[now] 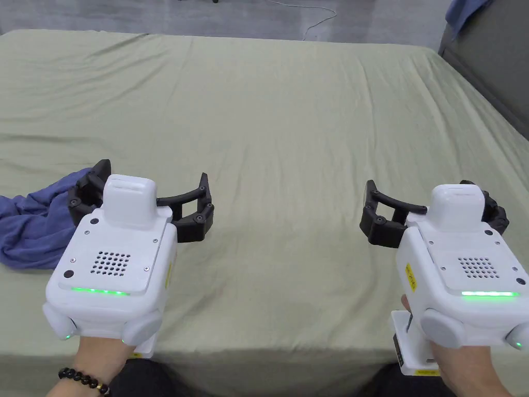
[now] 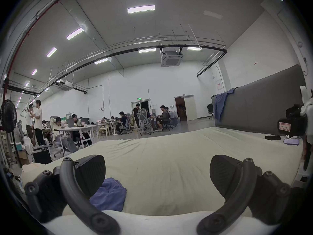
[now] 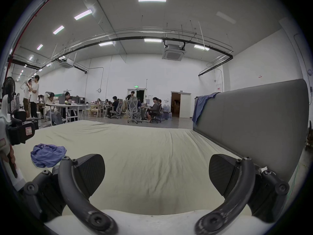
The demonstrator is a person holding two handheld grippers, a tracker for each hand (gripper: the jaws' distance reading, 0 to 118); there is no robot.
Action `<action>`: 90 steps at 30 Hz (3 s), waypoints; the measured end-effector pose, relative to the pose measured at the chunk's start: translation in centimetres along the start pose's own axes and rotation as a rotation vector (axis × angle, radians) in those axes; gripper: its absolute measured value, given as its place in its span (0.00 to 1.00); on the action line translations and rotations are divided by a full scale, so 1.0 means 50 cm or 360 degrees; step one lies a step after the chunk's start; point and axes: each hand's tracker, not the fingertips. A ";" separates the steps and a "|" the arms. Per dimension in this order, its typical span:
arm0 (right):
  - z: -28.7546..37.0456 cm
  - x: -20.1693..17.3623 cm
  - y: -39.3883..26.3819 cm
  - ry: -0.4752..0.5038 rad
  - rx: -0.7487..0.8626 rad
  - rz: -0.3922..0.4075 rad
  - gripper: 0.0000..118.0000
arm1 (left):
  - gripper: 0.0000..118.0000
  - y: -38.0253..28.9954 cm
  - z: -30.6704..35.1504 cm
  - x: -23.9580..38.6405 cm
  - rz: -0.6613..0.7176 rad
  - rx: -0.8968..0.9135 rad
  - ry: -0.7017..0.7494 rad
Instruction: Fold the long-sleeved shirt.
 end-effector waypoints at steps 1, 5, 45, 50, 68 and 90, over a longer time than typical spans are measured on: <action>0.001 0.000 -0.001 0.0001 0.0006 0.0009 1.00 | 1.00 0.002 0.000 0.000 0.0006 -0.0012 0.0009; 0.001 0.001 -0.002 -0.0015 0.0028 0.0019 1.00 | 1.00 0.004 0.004 -0.003 0.0016 0.0022 0.0000; -0.072 -0.297 0.100 0.0458 -0.0042 -0.0036 0.00 | 0.00 0.076 0.134 -0.278 0.0014 -0.0205 0.0586; -0.064 -0.432 0.097 0.0680 -0.0118 -0.0077 0.00 | 0.00 0.051 0.195 -0.359 -0.0019 -0.0274 0.0705; -0.131 -0.502 0.058 0.0828 -0.0267 -0.0012 0.00 | 1.00 -0.184 -0.197 -0.489 0.0323 -0.1264 0.0441; -0.166 -0.431 0.000 0.0726 -0.0461 -0.0056 0.00 | 0.10 0.028 -0.319 -0.296 0.0405 -0.0998 0.0050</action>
